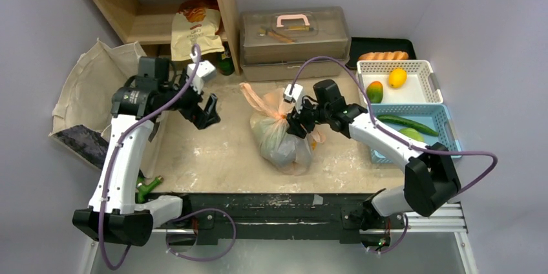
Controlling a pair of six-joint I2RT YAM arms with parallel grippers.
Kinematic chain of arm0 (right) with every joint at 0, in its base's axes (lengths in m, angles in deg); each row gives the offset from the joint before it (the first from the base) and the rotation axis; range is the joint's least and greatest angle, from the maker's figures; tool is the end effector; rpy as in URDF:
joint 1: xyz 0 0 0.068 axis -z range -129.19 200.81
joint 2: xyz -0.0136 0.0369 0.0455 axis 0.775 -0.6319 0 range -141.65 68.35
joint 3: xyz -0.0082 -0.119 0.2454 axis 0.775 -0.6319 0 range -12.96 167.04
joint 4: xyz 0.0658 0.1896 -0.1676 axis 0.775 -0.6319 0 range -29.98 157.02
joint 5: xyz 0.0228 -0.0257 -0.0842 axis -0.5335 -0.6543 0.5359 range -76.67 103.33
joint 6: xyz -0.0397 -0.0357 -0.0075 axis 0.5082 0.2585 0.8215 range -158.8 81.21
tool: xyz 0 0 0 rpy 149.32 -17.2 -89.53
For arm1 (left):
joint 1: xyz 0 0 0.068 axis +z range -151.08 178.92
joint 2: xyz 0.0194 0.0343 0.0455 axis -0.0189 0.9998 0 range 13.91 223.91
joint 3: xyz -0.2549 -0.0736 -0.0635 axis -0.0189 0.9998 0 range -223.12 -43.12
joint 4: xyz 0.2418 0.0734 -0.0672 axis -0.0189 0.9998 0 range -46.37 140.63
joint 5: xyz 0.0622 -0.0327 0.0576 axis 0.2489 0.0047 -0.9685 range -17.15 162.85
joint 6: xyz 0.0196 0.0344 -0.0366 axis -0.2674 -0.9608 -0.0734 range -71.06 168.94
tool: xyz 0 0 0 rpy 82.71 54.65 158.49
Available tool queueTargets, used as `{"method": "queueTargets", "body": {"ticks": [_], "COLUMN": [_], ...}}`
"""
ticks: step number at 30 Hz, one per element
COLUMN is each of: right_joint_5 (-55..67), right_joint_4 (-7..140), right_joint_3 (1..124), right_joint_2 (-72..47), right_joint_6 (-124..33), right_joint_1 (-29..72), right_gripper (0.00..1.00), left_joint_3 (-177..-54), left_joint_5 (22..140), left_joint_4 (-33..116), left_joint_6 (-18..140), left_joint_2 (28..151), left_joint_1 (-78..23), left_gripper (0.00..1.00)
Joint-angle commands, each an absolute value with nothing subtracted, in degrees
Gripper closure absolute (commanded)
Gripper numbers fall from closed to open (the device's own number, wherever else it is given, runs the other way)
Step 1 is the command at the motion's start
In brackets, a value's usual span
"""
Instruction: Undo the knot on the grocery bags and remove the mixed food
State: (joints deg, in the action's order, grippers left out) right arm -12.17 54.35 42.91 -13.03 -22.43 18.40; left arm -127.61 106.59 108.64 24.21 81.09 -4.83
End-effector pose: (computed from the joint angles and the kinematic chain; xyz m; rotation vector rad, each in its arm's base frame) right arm 0.2542 0.1794 0.2575 -1.1415 1.9256 0.6493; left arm 0.2017 -0.0329 0.4104 0.8161 2.1346 -0.5169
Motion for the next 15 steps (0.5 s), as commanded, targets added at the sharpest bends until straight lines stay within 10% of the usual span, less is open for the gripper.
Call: {"method": "queueTargets", "body": {"ticks": [1, 6, 15], "right_joint_5": [-16.38, -18.78, -20.10], "right_joint_4": [45.03, 35.76, 31.17], "right_joint_3": [45.95, 52.70, 66.95], "right_joint_2": [-8.68, -3.29, -20.81], "right_joint_6": [-10.77, -13.79, -12.39], "right_joint_1": [18.52, 18.68, 31.73], "right_gripper": [0.27, 0.07, 0.23], "left_joint_3": [-119.56, -110.63, -106.87], "left_joint_5": [107.97, 116.19, 100.68], "left_joint_4": [102.21, 88.42, 68.15], "left_joint_6": [23.11, 24.31, 38.14], "left_joint_2": [77.38, 75.05, 87.00], "left_joint_1": [-9.17, -13.48, -30.34], "left_gripper": [0.07, 0.09, 0.15]}}
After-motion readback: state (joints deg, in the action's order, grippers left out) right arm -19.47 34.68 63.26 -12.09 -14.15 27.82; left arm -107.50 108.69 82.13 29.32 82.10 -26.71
